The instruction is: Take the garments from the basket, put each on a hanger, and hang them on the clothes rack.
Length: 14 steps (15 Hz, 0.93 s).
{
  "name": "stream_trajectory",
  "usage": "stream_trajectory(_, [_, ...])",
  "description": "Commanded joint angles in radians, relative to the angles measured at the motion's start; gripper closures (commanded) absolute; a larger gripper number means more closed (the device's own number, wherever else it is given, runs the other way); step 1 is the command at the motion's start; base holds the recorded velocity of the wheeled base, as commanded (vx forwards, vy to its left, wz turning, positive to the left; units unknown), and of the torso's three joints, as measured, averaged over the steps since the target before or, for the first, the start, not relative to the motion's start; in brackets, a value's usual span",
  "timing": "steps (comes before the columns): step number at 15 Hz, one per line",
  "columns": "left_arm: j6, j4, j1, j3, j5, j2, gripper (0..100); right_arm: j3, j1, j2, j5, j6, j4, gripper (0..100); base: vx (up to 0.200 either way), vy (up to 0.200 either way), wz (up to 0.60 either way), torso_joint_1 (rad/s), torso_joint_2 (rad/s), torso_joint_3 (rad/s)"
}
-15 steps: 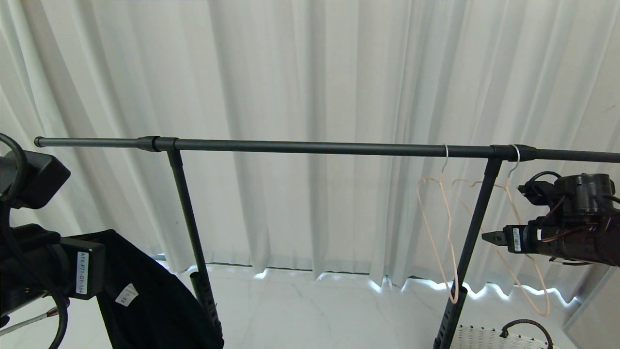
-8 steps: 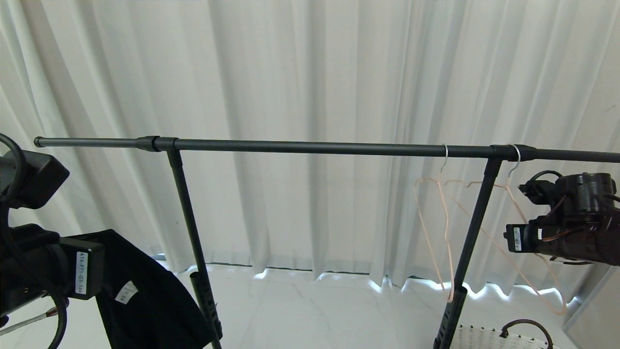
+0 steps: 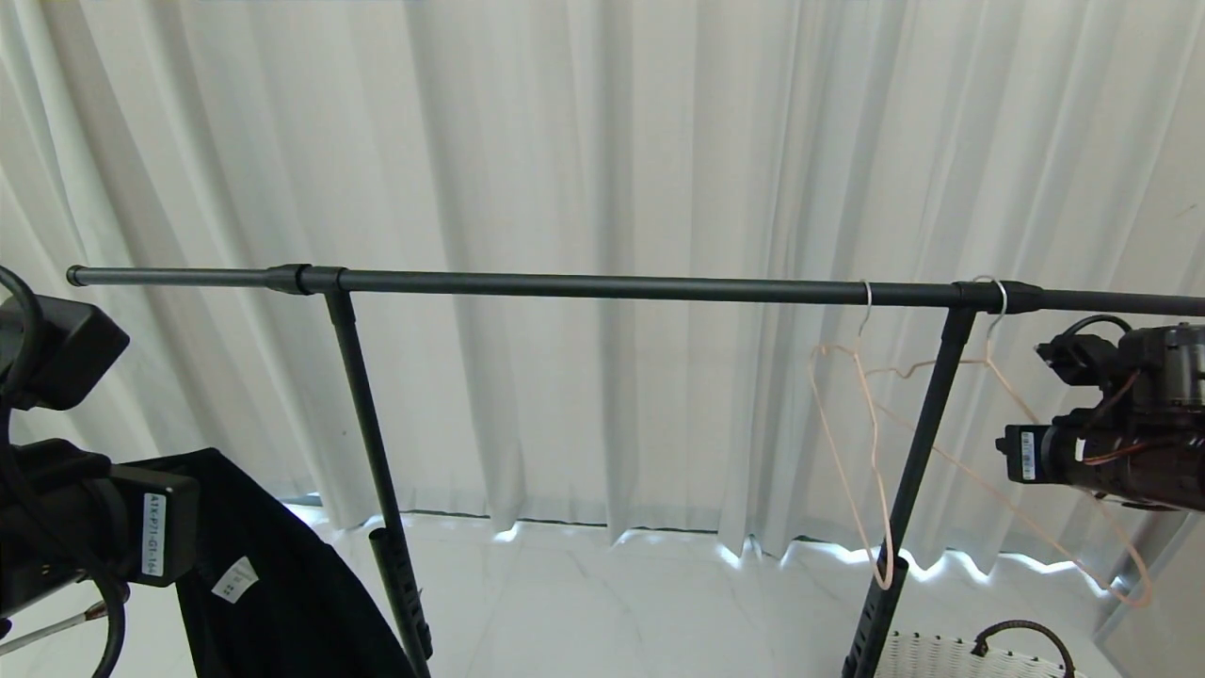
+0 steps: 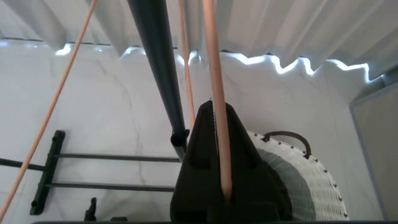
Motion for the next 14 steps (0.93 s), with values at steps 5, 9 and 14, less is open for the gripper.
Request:
stream_trajectory(5, [0.000, 0.000, 0.001, 0.002, 0.000, -0.037, 100, 0.175, -0.001, -0.129, -0.003, -0.003, -0.246, 100, 0.000, 0.000, 0.00, 0.000, 0.00, 0.000])
stream_trajectory(9, [0.000, 0.000, 0.016, 0.016, 0.000, -0.046, 100, 0.247, -0.001, -0.207, -0.017, -0.005, -0.271, 100, 0.000, 0.000, 0.00, 0.000, 0.00, 0.000])
stream_trajectory(14, [0.002, 0.000, 0.022, 0.017, 0.037, -0.040, 100, 0.377, -0.004, -0.362, -0.051, -0.014, -0.271, 100, -0.040, 0.000, 0.00, 0.000, 0.00, 0.001])
